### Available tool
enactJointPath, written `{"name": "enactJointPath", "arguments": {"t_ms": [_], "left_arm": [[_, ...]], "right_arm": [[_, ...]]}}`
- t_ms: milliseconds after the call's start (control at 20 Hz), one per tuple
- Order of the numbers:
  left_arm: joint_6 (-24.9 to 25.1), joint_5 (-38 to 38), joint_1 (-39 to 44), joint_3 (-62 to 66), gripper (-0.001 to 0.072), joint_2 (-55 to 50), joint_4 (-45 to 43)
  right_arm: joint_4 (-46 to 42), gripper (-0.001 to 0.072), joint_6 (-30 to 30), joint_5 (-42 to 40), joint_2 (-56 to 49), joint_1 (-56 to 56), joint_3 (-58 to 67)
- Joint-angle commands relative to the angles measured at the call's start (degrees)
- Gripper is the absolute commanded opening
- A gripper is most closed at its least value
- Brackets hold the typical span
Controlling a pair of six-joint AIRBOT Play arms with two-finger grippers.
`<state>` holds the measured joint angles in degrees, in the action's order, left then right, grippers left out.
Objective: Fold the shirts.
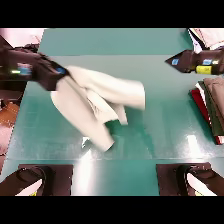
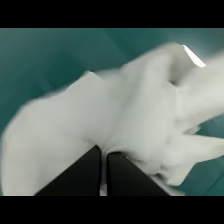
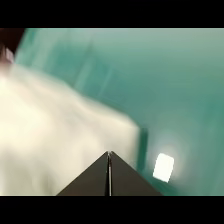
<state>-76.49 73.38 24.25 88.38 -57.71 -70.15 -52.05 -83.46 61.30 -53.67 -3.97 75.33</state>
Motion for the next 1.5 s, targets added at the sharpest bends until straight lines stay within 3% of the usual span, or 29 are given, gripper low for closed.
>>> {"name": "enactJointPath", "arguments": {"t_ms": [0,200,250,300,350,500,600,950,1100,1450], "left_arm": [[5.0,-3.2,3.3,0.8,0.0021,-9.9,4.0],[5.0,-6.0,3.2,0.8,0.0024,-19.8,4.7],[4.9,-6.1,3.2,0.8,0.0183,-21.0,3.7],[4.5,-5.6,3.0,0.8,0.0528,-21.3,1.4],[4.4,-4.1,2.3,0.9,0.0599,-21.1,-0.2],[1.2,7.6,-4.5,0.8,0.0599,-19.3,-0.6],[-1.7,10.4,-10.4,-3.4,0.0599,-17.0,-0.5],[0.1,2.8,-29.6,-36.9,0.0599,-6.4,0.2],[1.7,-0.3,-36.6,-45.3,0.0599,-6.4,7.9],[3.6,-6.6,-37.7,-52.1,0.0598,-6.4,16.0]], "right_arm": [[0.0,0.0017,-0.1,-4.9,3.7,1.6,0.0],[0.0,0.0017,-0.1,-2.3,6.2,5.7,0.0],[0.0,0.0017,-0.1,-1.8,6.4,6.6,0.0],[0.0,0.0017,-0.1,-1.1,6.4,7.1,0.0],[0.0,0.0017,-0.1,-0.5,6.4,7.4,0.0],[0.0,0.0017,-0.1,0.9,5.6,7.8,0.0],[0.1,0.0017,-0.1,1.6,4.7,7.8,0.0],[0.0,0.0017,-0.1,3.2,-0.1,2.1,0.0],[0.0,0.0017,-0.1,3.2,-2.2,-0.8,0.0],[0.0,0.0017,-0.1,2.8,-3.5,-3.2,0.0]]}}
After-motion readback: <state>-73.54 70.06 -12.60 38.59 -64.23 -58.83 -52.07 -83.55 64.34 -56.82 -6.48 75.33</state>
